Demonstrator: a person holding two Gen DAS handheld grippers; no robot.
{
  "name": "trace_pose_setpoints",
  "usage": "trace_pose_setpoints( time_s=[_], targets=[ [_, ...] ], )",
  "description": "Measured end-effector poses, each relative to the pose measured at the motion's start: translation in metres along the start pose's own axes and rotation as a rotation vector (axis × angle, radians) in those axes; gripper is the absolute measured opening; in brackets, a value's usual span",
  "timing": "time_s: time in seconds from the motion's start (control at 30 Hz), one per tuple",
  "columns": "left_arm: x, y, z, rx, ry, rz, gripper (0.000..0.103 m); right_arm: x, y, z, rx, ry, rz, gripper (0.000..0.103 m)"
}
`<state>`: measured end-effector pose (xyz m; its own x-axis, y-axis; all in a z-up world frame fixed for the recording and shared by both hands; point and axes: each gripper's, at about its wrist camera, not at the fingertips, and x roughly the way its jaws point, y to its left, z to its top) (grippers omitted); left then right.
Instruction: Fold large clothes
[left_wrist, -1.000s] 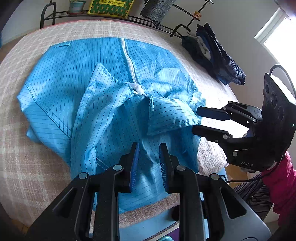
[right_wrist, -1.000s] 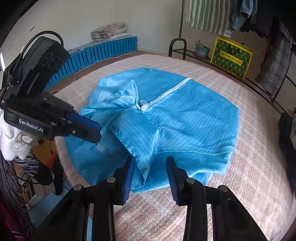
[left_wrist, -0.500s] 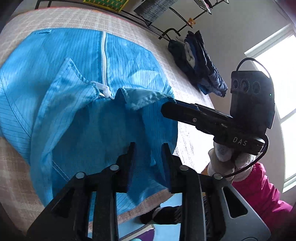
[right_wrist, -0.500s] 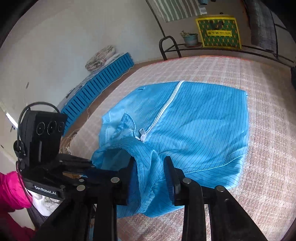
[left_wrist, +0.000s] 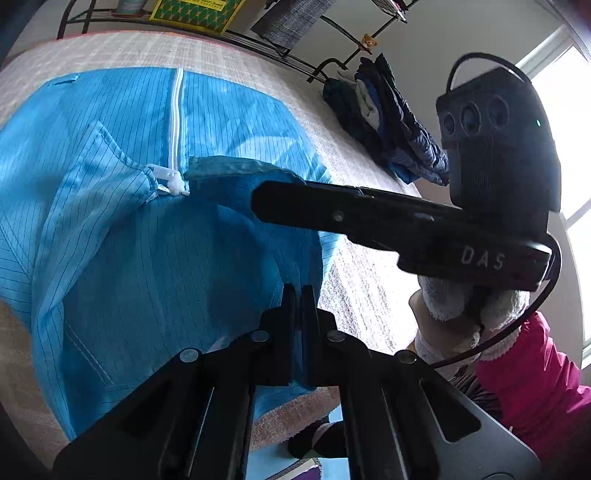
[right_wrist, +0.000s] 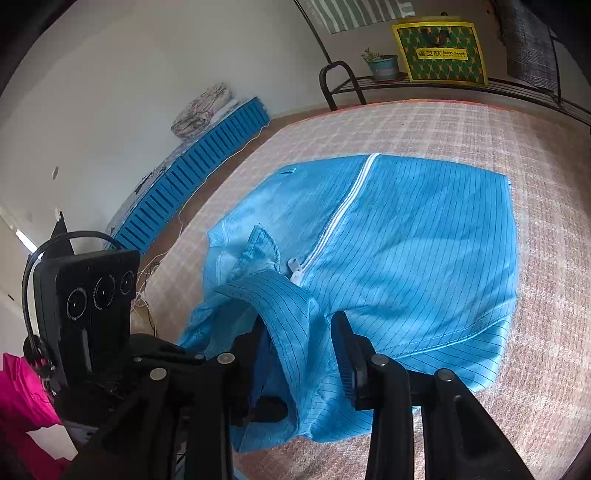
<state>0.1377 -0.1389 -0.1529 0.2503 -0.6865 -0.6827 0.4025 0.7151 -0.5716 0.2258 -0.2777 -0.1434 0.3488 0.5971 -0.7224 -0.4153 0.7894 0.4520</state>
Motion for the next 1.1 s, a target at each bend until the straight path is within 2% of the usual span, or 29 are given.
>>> trace_pose_setpoints(
  time_s=[0.07,0.13,0.2,0.27,0.33,0.37,0.4,0.53,0.63,0.77,0.87,0.9,0.93,0.97,1.0,1.1],
  targets=[
    [0.001,-0.002,-0.002,0.019,0.0,0.018,0.0,0.007,-0.003,0.005,0.04,0.007,0.003,0.031],
    [0.002,-0.002,-0.005,0.034,0.001,0.034,0.0,0.012,-0.012,0.007,0.111,0.016,0.048,0.023],
    [0.003,-0.002,-0.009,0.051,0.002,0.049,0.0,0.018,-0.026,0.008,0.211,0.029,0.13,0.015],
    [0.005,-0.001,-0.013,0.062,0.007,0.064,0.0,0.023,-0.048,0.002,0.346,0.029,0.24,0.013],
    [0.007,0.001,-0.015,0.067,0.011,0.067,0.0,0.03,-0.073,-0.011,0.521,0.022,0.391,0.012],
    [0.008,0.001,-0.015,0.066,0.011,0.061,0.0,0.033,-0.084,-0.017,0.597,0.011,0.443,0.011],
    [0.008,0.0,-0.016,0.07,0.012,0.053,0.0,0.034,-0.091,-0.022,0.636,0.005,0.458,0.011],
    [0.008,-0.008,-0.018,0.11,0.014,0.051,0.0,0.035,-0.092,-0.019,0.577,0.022,0.318,0.01],
    [0.011,-0.014,-0.02,0.13,0.021,0.05,0.0,0.027,-0.082,-0.006,0.514,-0.008,0.239,0.011],
    [0.0,-0.015,-0.018,0.113,0.07,0.033,0.0,0.0,-0.05,0.019,0.262,-0.072,-0.061,0.012],
    [-0.031,-0.009,-0.016,0.087,0.028,-0.01,0.006,-0.017,-0.023,0.019,0.14,-0.128,-0.086,0.018],
    [-0.044,-0.005,-0.015,0.086,-0.004,-0.009,0.015,-0.02,-0.017,0.017,0.118,-0.136,-0.086,0.02],
    [-0.055,0.0,-0.012,0.087,-0.044,0.009,0.025,-0.019,-0.013,0.015,0.101,-0.134,-0.086,0.02],
    [-0.065,0.008,-0.008,0.084,-0.087,0.052,0.03,-0.017,-0.012,0.013,0.087,-0.121,-0.077,0.02],
    [-0.073,0.019,-0.003,0.061,-0.12,0.096,0.03,-0.012,-0.01,0.011,0.074,-0.099,-0.074,0.02],
    [-0.082,0.06,0.014,-0.069,-0.168,0.152,0.03,0.009,-0.011,0.005,0.061,-0.048,-0.095,0.02]
  ],
)
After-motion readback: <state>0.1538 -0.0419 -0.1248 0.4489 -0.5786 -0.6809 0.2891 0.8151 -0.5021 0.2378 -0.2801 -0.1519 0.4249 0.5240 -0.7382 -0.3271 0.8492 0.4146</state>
